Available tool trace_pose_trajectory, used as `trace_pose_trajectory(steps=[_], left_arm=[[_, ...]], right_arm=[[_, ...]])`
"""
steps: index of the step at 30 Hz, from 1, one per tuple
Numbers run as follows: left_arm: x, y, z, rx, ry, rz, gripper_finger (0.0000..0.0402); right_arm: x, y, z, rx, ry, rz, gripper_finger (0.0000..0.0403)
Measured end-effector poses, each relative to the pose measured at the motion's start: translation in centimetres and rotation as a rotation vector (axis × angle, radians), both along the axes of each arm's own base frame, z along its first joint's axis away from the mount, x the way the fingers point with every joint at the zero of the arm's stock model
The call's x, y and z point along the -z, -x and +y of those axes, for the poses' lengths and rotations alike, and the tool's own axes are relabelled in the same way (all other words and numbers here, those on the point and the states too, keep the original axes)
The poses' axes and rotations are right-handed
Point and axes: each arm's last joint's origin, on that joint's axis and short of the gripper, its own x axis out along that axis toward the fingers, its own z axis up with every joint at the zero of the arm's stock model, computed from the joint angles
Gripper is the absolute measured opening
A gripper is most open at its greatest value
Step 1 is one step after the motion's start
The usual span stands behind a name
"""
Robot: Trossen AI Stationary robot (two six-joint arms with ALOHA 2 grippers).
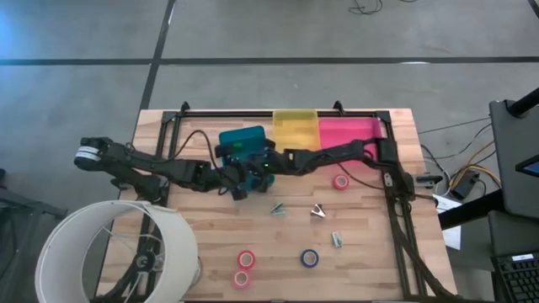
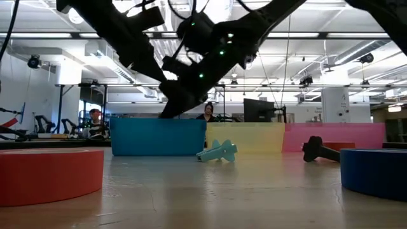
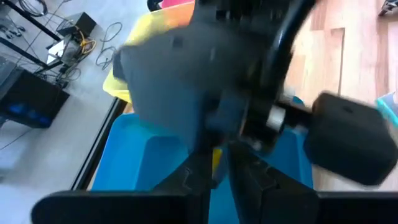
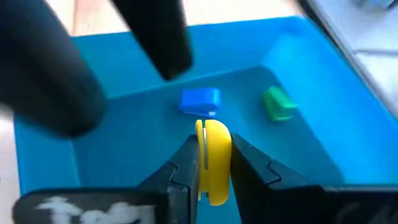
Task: Pick and place Stapler, Stapler remover, tape
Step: Put the yellow stapler into the blue bin, then put the black staple remover into the yellow bin
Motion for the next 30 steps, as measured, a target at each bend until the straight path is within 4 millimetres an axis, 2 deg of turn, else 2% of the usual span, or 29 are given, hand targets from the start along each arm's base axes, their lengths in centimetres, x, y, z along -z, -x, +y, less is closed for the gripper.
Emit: trace_pose_trajectory(steps=[6,23,26,30], left_arm=[[0.5,0.4,0.2,-0.043,-0.028,0.047,0.0053],[1.4,0.9,0.3,-0.105,-0.014,0.050,0.0053],[1.4,0.9,0.3,-0.108,-0.011,0.048,0.0053],[1.4,0.9,0.3,-0.110,-0.009,0.046,0.0053]], right_arm=[[0.8,-1.1,-0.5,0.000,0.007,0.055,0.0097],[1.0,-0.8,-0.9,0.009,0.001,0.100,0.0176],[0.3,-0.4,-0.5,-0.006,0.009,0.129,0.0184],[-2.0,0.5,0.8,-0.024,0.000,0.152,0.0187]])
